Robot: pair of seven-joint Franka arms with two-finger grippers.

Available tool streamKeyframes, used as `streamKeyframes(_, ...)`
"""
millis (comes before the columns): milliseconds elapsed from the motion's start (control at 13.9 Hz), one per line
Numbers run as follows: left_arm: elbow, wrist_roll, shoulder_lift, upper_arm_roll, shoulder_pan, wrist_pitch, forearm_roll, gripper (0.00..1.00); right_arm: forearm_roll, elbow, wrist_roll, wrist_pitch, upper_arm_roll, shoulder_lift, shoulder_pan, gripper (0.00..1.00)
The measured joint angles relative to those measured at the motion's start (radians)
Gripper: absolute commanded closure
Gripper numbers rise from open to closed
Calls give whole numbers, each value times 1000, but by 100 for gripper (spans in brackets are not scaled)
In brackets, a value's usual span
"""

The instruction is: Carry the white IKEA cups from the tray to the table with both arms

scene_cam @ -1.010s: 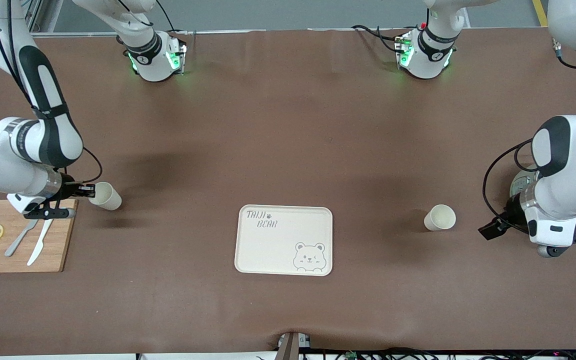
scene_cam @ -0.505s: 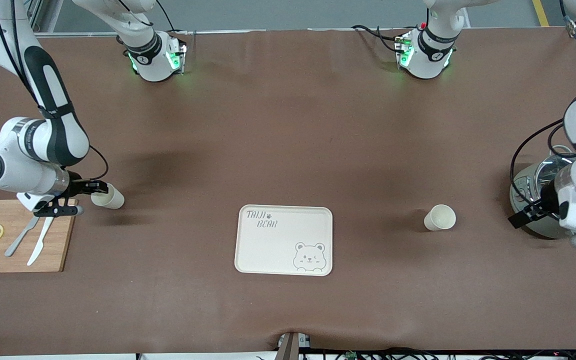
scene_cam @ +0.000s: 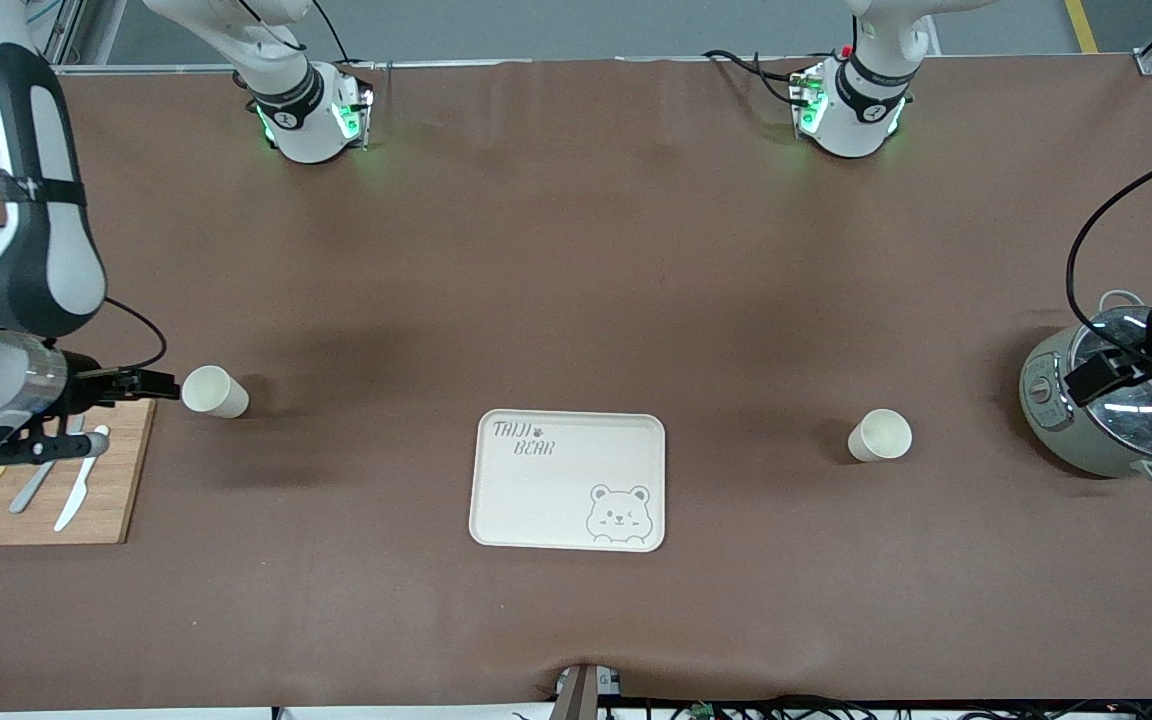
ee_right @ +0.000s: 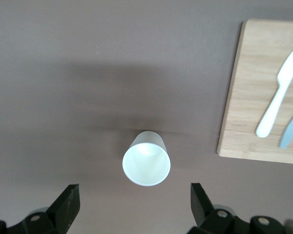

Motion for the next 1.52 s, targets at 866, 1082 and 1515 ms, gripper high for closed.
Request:
streamKeyframes(866,-7,254,-218,68,-78,-185,-80,0,0,341,0,-257,0,-117,20,0)
streamKeyframes(1082,-53,264,-264,103,-131,-220,-133,0,0,286,5,-310,0,-222,20,0)
streamKeyframes(1515,-137,268,-311,166,-228,-221,-171,0,-2,72,154,-341,10,-439,42,0)
